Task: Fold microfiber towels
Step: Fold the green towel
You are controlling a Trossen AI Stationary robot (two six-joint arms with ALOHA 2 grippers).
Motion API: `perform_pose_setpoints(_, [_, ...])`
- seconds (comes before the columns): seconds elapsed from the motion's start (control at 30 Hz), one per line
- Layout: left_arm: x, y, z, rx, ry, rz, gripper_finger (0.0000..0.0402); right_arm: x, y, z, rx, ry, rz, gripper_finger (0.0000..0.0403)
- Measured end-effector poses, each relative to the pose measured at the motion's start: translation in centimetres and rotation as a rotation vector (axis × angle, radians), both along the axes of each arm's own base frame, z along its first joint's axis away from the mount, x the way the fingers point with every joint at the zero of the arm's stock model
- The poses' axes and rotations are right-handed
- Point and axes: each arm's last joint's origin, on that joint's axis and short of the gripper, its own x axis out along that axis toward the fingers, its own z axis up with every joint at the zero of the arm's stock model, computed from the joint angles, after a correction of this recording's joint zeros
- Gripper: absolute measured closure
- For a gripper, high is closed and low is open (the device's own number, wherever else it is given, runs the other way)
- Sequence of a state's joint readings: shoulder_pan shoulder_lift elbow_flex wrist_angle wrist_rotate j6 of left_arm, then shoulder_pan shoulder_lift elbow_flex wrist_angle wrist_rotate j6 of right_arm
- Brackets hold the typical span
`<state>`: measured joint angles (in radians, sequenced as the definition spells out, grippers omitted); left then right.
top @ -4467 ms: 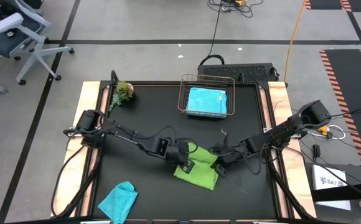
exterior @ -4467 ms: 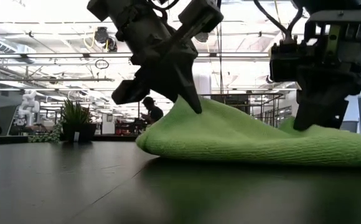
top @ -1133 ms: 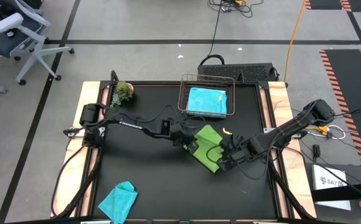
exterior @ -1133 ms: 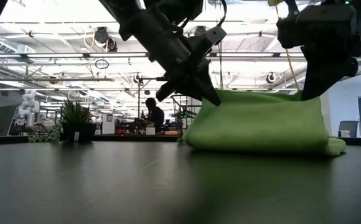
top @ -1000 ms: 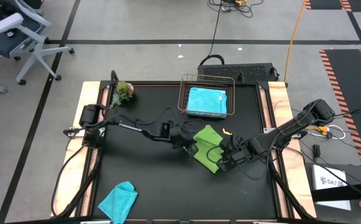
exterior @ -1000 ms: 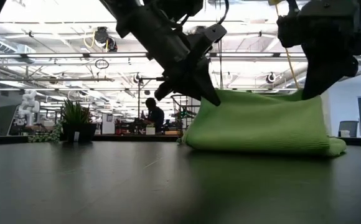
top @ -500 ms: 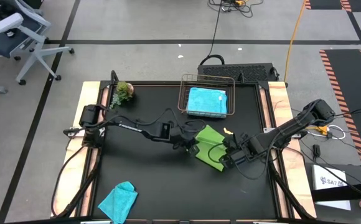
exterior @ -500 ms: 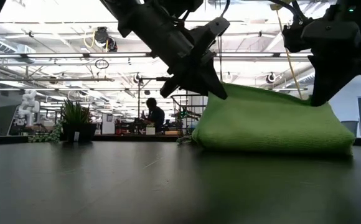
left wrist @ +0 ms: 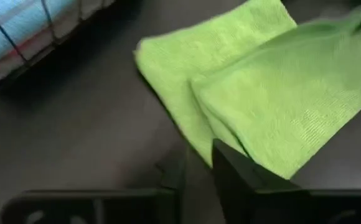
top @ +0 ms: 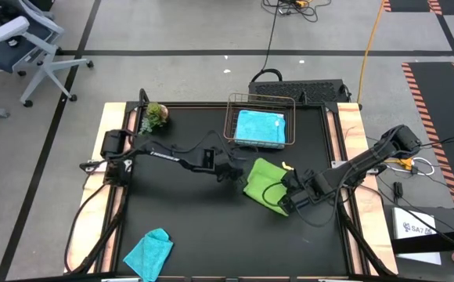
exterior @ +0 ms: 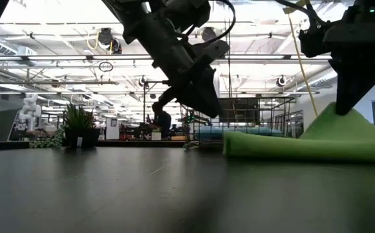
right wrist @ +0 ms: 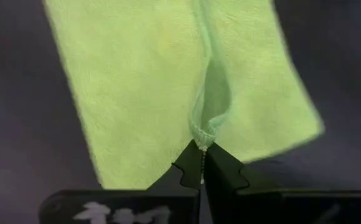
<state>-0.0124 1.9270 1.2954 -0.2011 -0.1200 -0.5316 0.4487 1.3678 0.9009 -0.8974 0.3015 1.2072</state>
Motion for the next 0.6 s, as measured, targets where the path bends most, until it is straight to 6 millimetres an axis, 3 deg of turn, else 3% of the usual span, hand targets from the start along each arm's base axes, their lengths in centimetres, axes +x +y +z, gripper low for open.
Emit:
perform_pose_setpoints(0.23, [-0.1,0.8,0.0,-0.033,0.011,0.045,0.0258,-0.2,-0.1,0.0,-0.009,0.022,-0.001,0.0403])
perform_pose_setpoints(0.6, [-0.5,-1.2,-0.3,-0.073,0.057,0.037,0.0285,-0.5,-1.6,0.3,-0.084,0.076,-0.005,0.0403])
